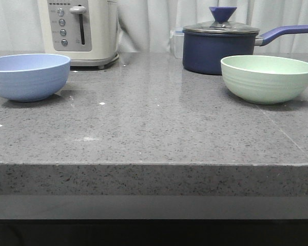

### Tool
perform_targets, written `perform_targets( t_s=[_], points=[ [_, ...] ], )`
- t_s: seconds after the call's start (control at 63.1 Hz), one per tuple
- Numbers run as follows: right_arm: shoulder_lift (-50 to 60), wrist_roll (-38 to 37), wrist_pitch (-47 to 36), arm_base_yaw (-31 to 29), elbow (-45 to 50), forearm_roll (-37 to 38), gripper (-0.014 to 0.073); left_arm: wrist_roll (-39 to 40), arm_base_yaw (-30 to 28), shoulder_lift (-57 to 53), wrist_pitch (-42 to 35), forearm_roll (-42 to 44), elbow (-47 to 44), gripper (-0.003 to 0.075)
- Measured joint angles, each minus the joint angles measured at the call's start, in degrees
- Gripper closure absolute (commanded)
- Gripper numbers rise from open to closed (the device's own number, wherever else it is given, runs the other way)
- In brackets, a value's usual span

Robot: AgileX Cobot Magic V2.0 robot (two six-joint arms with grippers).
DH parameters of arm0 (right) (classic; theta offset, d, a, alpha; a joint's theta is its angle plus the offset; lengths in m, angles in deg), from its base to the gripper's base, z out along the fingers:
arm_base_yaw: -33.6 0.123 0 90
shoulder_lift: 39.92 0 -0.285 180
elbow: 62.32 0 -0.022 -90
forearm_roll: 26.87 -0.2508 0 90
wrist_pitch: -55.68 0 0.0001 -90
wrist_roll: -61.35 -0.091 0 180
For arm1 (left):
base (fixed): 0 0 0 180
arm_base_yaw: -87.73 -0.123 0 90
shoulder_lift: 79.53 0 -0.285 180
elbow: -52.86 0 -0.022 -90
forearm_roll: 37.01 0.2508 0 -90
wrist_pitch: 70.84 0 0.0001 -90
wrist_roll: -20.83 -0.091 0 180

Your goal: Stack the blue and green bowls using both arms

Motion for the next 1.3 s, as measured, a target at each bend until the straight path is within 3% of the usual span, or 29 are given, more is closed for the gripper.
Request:
perform_targets(
  t_s=[0.143, 0.285, 0.507, 0.729, 0.983, 1.3],
  points=[
    [0.0, 0.0, 1.8, 0.0, -3.0, -0.2, 0.0648, 0.0, 0.0, 0.0, -2.4, -0.1, 1.7, 0.074],
    [0.0, 0.0, 6.1, 0.0, -11.6, -0.3, 0.0648, 0.0, 0.0, 0.0, -0.7, -0.2, 10.5, 0.074],
    [-6.2, 0.0, 13.6, 0.0, -25.5, -0.3, 0.0648, 0.0, 0.0, 5.0, 8.4, -0.2, 28.9, 0.074],
    [-18.8, 0.0, 23.6, 0.0, -36.7, -0.1, 0.0648, 0.0, 0.0, 16.2, 22.7, -0.2, 43.0, 0.074],
    [-31.4, 0.0, 31.3, 0.0, -39.5, 1.7, 0.0648, 0.0, 0.0, 26.7, 31.8, -0.2, 45.2, 0.074],
    [-39.2, 0.0, 34.4, 0.0, -39.6, 1.8, 0.0642, 0.0, 0.0, 33.6, 32.9, -0.7, 43.8, 0.074]
  ],
)
